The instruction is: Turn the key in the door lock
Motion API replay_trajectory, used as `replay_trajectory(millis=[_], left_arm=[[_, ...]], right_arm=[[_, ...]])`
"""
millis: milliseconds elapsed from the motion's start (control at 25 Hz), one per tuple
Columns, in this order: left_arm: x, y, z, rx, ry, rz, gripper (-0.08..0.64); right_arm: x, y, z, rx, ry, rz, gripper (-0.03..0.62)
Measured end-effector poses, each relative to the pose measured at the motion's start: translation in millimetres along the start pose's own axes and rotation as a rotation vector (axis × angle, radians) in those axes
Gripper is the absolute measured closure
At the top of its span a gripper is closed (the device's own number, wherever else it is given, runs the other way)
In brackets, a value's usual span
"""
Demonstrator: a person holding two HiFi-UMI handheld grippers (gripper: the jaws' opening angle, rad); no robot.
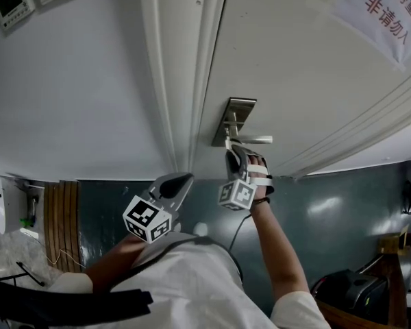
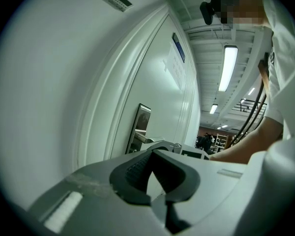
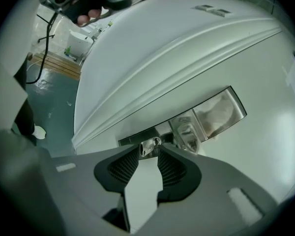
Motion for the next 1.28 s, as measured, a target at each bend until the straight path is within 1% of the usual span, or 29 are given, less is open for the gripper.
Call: replay_trajectory(millis=[120,200,240,360,560,680,840,960,1080,1280], left_arm=[[-4,-1,2,-0.004,0.008,-0.003,0.557],[-5,-2,3,-0.005,0.013,-0.002,0.557],[-6,-3,3,-0.006,0.016,-0.002,0.557],[-9,-5,3,-0.009,0.023,0.001,0.557],[-14,-7,4,-0.012,0.032,-0.001,0.557],[-15,-10,3,-0.013,0.035,0.002,0.557],[-16,-13,0,-0.016,0.035,0.001,0.557],[-14,-17,0,-0.019,0.039,0.007,0.557],[-12,-23,3,-0.022,0.047,0.021,0.557],[-7,-35,11,-0.03,0.065,0.053,0.557]], right_arm=[[6,2,-1,-0.031,-0.004,0.011,0.466],[11,4,1,-0.082,-0.01,0.023,0.467],[14,5,2,-0.123,-0.017,0.034,0.468],[25,7,8,-0.291,-0.057,0.069,0.471],[40,16,11,-0.62,-0.159,0.112,0.512],[58,15,7,-0.733,-0.201,0.142,0.557],[85,10,3,-0.895,-0.265,0.193,0.56],[107,9,10,-1.009,-0.278,0.251,0.56],[125,11,18,-1.092,-0.263,0.297,0.572],[143,10,24,-1.121,-0.251,0.328,0.584]])
Point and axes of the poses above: the fingertips, and each gripper's own axes: x backward along the fingers, z to its right, y out of its underside, the point moved 2 cm from there along x, backward along the fingers, and after that the axes turned 15 degrees about -z, right-handed, at the moved point
